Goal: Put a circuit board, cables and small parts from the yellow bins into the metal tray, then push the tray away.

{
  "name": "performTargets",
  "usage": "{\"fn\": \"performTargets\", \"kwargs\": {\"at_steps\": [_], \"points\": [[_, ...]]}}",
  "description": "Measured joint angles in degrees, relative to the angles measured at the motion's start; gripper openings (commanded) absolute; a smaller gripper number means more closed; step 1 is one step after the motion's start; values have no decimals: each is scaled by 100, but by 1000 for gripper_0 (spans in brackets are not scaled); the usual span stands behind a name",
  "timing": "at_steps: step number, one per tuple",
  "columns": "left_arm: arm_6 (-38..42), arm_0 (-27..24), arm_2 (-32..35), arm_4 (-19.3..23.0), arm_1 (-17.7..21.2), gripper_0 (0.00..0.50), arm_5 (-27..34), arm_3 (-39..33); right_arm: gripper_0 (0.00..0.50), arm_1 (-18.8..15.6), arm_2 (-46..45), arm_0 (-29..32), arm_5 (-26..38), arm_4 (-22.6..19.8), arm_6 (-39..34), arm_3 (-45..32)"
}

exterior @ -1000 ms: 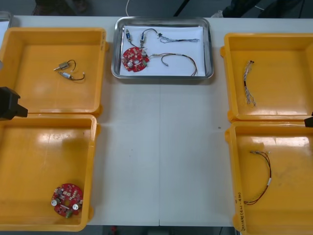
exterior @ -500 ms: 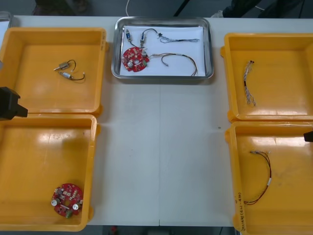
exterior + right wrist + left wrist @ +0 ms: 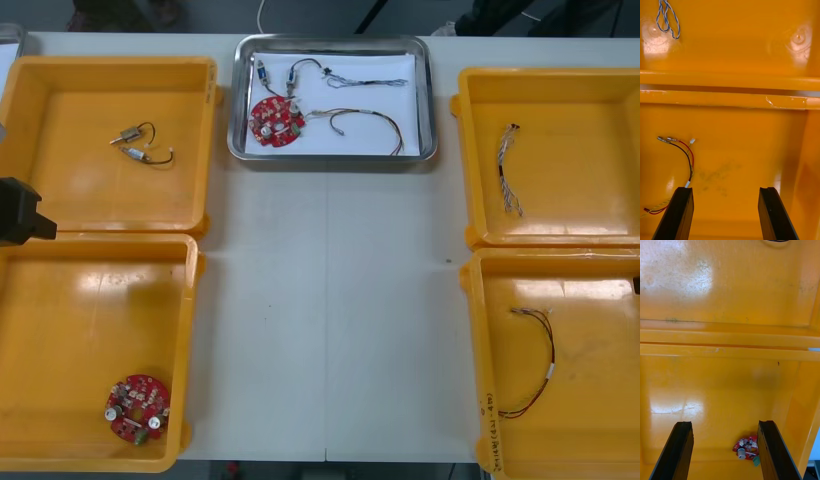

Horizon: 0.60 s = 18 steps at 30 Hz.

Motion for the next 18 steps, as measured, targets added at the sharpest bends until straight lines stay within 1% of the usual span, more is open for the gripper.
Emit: {"fn": "performTargets", "kwargs": {"at_steps": [4, 18], "points": [[0, 0, 0, 0, 0, 500, 0, 0, 500, 0, 0, 38, 0, 0, -168, -2], [0, 0, 0, 0, 0, 500, 0, 0, 500, 0, 0, 79, 0, -8, -169, -27]]}}
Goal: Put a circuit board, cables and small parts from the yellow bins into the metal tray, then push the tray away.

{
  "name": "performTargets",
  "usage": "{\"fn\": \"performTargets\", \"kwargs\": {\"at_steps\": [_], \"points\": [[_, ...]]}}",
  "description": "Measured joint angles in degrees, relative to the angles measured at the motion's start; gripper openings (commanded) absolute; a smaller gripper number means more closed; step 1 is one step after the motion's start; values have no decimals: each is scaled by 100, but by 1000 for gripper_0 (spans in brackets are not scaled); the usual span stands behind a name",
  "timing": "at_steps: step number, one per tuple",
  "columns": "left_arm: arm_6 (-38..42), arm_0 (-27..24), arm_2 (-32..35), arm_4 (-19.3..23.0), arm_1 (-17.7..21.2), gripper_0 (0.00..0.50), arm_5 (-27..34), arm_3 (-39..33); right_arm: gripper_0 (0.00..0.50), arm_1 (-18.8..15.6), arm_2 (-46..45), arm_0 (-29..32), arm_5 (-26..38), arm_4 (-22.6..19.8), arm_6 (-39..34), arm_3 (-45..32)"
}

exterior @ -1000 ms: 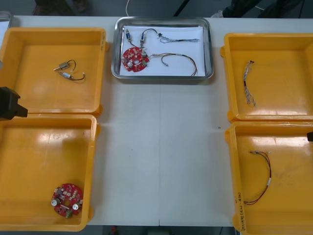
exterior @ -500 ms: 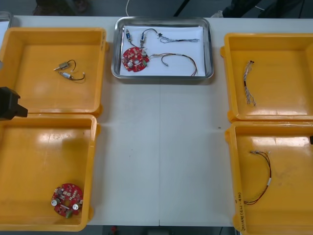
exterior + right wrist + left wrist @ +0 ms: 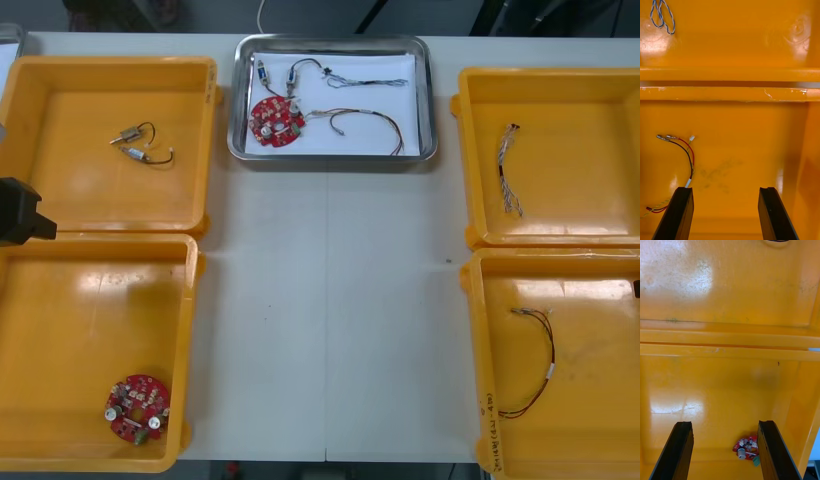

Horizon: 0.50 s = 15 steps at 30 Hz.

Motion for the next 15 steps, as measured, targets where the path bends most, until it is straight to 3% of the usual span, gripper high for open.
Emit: {"fn": "performTargets", "kwargs": {"at_steps": [15], "points": [[0, 0, 0, 0, 0, 500, 0, 0, 500, 0, 0, 12, 0, 0, 0, -6]]}}
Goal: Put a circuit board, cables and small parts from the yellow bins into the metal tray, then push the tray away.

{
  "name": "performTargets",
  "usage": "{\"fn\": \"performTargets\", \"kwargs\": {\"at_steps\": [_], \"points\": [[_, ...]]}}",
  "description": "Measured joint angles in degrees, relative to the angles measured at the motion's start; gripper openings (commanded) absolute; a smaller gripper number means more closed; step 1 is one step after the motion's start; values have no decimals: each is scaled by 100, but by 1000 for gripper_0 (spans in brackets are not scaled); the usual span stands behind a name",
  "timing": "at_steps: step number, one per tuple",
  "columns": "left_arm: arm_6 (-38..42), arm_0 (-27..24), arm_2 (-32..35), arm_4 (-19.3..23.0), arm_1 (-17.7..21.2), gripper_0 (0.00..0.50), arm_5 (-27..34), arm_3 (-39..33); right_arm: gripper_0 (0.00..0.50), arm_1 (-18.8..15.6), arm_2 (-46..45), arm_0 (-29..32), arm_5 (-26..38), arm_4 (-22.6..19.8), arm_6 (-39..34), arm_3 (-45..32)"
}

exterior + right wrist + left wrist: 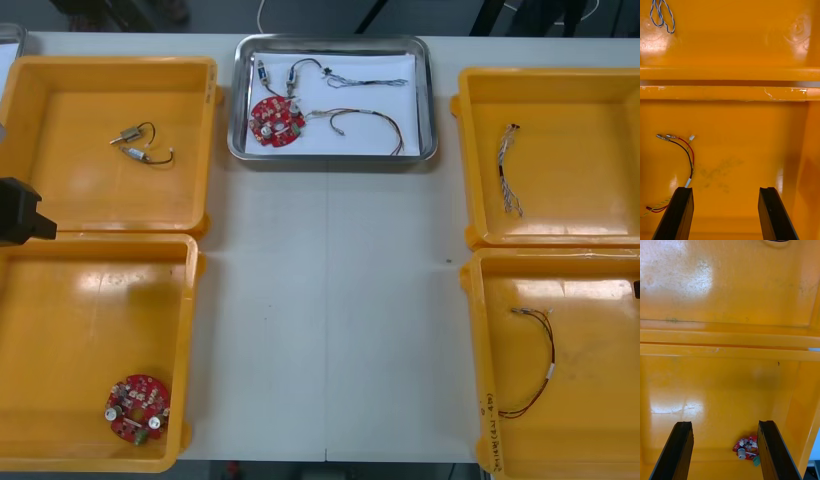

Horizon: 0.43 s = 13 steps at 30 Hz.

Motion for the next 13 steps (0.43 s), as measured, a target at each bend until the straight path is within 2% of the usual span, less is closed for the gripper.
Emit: {"fn": "performTargets", "kwargs": {"at_steps": [13], "points": [[0, 0, 0, 0, 0, 500, 0, 0, 500, 0, 0, 1, 0, 0, 0, -2]]}}
